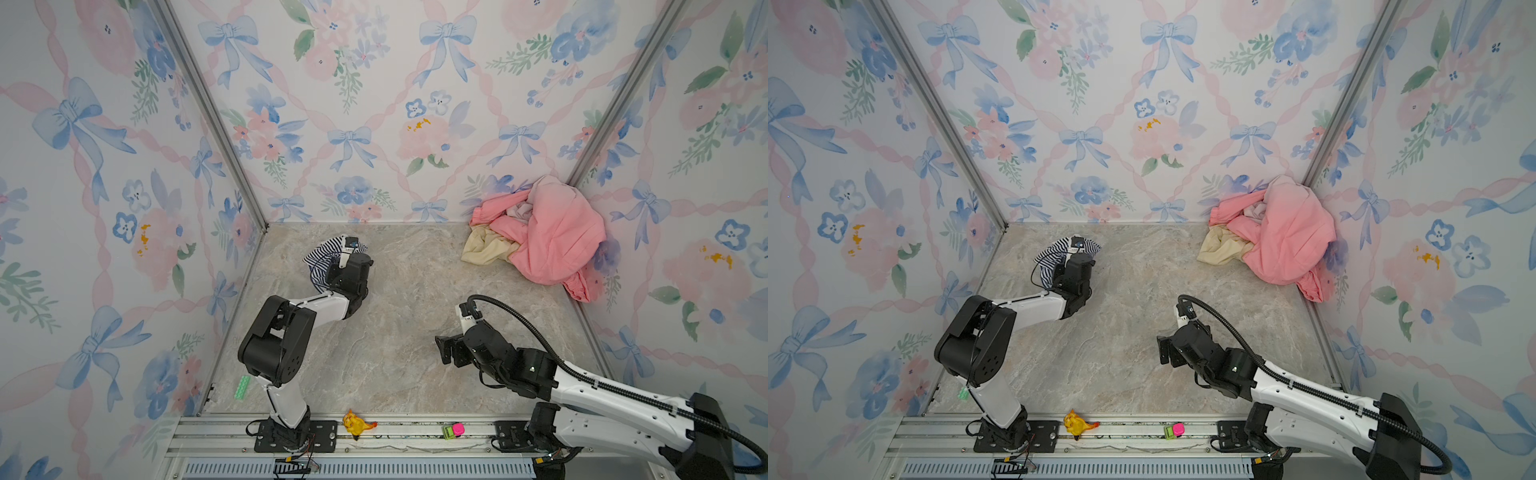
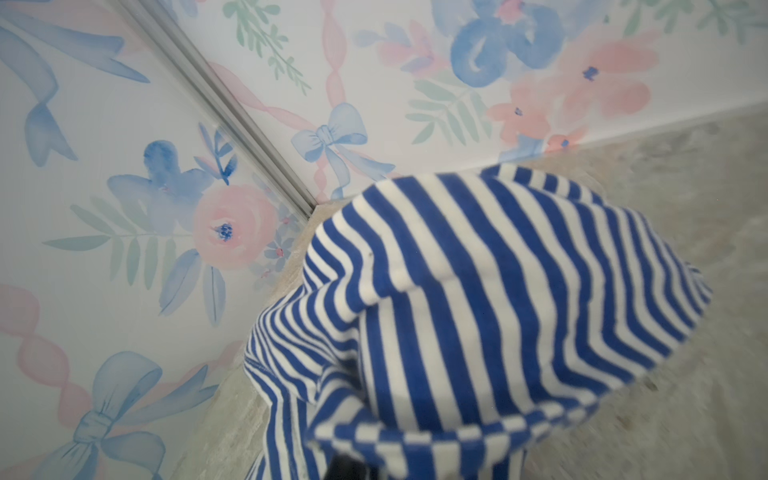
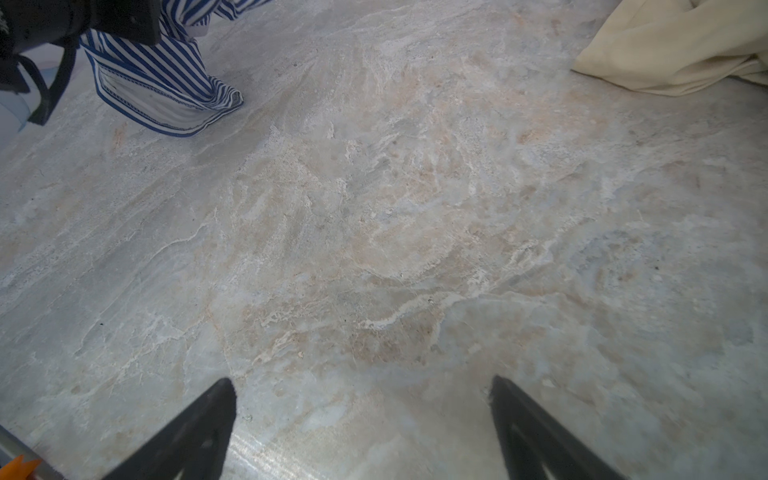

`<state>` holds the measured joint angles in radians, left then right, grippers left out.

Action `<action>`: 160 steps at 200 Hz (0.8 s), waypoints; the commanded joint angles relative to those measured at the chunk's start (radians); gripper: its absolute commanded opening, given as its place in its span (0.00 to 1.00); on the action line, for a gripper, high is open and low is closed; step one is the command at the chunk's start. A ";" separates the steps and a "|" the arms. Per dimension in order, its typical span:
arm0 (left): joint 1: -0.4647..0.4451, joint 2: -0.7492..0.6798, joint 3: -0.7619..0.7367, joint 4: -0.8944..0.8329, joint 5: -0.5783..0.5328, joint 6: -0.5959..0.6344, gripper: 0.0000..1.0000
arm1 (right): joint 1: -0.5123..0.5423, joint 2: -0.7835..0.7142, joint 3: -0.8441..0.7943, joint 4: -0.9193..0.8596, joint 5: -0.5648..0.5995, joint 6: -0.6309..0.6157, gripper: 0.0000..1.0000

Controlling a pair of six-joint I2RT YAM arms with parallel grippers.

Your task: Pick out a specific cloth from the pile

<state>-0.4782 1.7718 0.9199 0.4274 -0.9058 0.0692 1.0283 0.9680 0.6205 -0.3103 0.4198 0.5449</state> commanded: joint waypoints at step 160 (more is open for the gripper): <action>-0.037 0.020 0.001 -0.672 0.466 -0.594 0.04 | -0.010 0.075 -0.011 0.051 -0.019 -0.035 0.97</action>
<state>-0.5014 1.7390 0.9169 -0.1822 -0.5373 -0.5114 1.0229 1.0374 0.6193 -0.2714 0.4107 0.5156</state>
